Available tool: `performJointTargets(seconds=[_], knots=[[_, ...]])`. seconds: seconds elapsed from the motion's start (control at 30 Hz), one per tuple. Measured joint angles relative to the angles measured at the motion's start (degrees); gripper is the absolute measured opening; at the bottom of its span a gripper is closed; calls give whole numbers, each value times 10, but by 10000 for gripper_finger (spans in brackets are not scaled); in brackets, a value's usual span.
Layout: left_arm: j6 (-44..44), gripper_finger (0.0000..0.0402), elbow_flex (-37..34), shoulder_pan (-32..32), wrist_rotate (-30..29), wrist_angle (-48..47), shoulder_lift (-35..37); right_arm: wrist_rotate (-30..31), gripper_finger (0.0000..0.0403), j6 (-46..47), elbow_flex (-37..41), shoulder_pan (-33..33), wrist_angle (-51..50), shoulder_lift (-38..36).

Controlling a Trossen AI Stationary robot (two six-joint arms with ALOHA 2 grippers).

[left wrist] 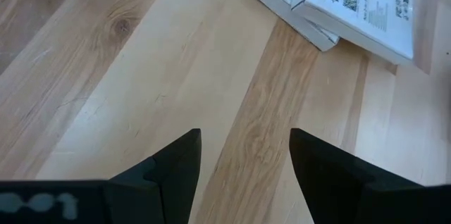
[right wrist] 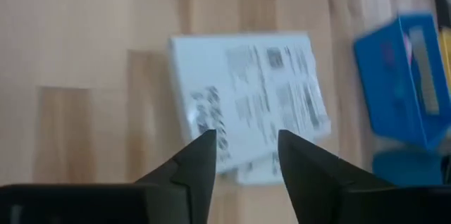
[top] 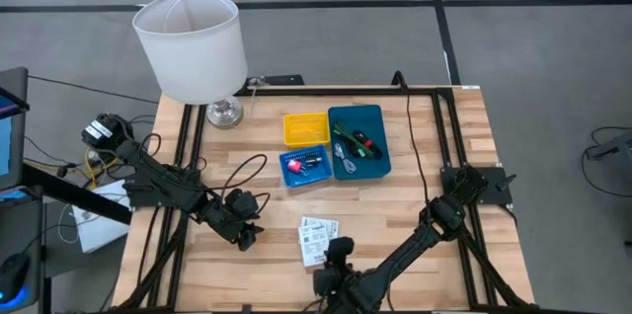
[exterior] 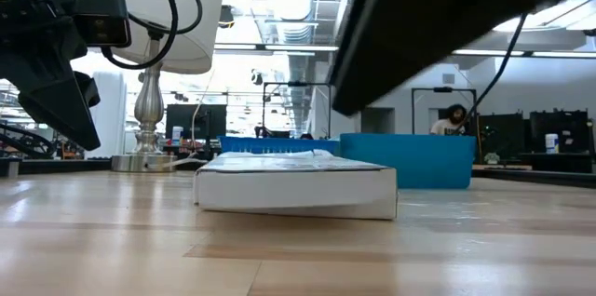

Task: Pick and place items into bin
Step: Put the top white card reader box into the yellow bin

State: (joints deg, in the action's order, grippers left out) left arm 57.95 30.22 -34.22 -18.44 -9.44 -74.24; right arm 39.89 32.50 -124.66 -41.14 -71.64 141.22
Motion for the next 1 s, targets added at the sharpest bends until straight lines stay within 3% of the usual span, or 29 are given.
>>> performJointTargets(seconds=[0.2, 0.5, 0.7, 0.87, 1.0], knots=[[0, 205, 0, 0, 0, 2, 0, -39, 153, 128, -38, 18, -85, 0], [0, 205, 0, 0, 1, 61, 0, -191, 128, 102, -91, 59, -5, 0], [-20, 205, 0, -12, 2, 105, 0, -271, 118, 95, -95, 51, 23, -3], [-27, 205, 0, -26, 2, 109, 0, -230, 118, 170, -96, 27, -19, -51], [-27, 205, 0, -32, 0, 106, 0, -83, 119, 314, -96, -10, -113, -111]])
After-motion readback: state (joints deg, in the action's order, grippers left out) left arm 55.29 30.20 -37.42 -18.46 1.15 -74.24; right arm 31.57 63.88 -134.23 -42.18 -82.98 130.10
